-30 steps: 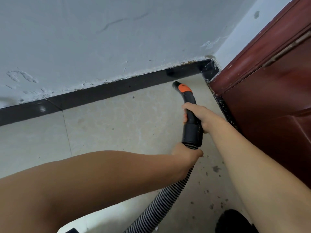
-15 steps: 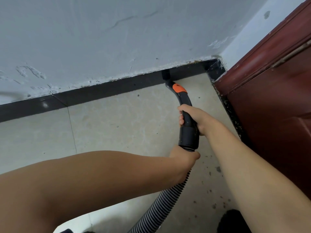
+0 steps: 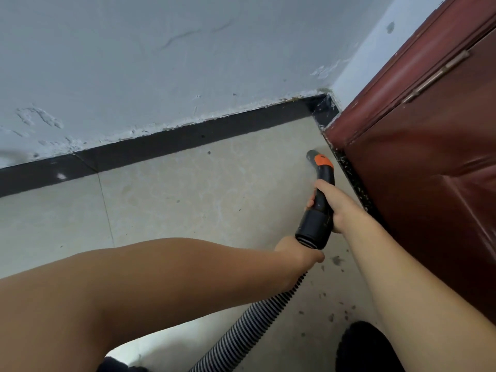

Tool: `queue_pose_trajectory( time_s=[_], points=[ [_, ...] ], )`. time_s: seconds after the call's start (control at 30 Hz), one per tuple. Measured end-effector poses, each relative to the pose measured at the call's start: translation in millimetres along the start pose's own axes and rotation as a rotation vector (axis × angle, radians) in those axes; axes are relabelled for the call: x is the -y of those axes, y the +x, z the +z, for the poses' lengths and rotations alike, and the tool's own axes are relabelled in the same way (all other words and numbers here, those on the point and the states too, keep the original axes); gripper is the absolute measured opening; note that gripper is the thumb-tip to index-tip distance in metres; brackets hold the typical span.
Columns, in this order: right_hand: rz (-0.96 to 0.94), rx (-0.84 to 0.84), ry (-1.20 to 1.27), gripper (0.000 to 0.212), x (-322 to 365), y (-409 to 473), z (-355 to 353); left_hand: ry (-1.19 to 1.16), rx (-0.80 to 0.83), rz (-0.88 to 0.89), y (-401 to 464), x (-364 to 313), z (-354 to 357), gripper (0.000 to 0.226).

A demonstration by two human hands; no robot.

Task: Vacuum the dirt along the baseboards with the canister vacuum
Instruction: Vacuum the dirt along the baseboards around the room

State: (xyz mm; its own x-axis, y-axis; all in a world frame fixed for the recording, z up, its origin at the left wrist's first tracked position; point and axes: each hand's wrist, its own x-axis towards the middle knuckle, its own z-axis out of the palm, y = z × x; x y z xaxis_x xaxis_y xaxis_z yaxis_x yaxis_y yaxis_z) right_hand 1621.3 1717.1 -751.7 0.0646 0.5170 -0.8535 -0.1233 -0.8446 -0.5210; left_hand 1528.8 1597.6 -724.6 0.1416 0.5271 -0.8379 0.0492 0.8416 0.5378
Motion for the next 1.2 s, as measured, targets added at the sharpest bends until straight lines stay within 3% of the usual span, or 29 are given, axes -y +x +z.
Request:
queue_pose_trajectory(
  time_s=[0.17,0.33,0.43,0.53,0.87,1.03,1.2],
  points=[
    [0.041,0.188,-0.098,0.024,7.4,-1.7,35.2,-0.078,-0.136,0.055,4.6,2.0,-6.9,0.024],
    [0.071,0.274,-0.215,0.024,9.6,-1.4,46.9,-0.093,-0.211,0.097,7.2,5.3,-4.2,0.013],
    [0.044,0.268,-0.202,0.018,9.0,3.3,56.6,-0.11,-0.277,0.093,10.6,4.0,-13.0,0.016],
    [0.007,0.217,-0.124,0.015,9.8,11.2,68.2,-0.096,-0.299,0.066,15.5,0.2,-28.5,0.033],
    [-0.13,-0.062,-0.095,0.013,61.4,48.9,55.8,-0.041,-0.153,0.071,51.4,-54.6,-36.0,0.039],
    [-0.102,0.013,-0.129,0.013,69.1,49.3,54.6,-0.031,-0.171,0.112,54.6,-56.1,-31.3,0.033],
    [-0.07,0.152,-0.239,0.014,15.0,22.6,79.6,-0.016,-0.267,0.058,25.1,-4.0,-38.6,0.02]
  ],
)
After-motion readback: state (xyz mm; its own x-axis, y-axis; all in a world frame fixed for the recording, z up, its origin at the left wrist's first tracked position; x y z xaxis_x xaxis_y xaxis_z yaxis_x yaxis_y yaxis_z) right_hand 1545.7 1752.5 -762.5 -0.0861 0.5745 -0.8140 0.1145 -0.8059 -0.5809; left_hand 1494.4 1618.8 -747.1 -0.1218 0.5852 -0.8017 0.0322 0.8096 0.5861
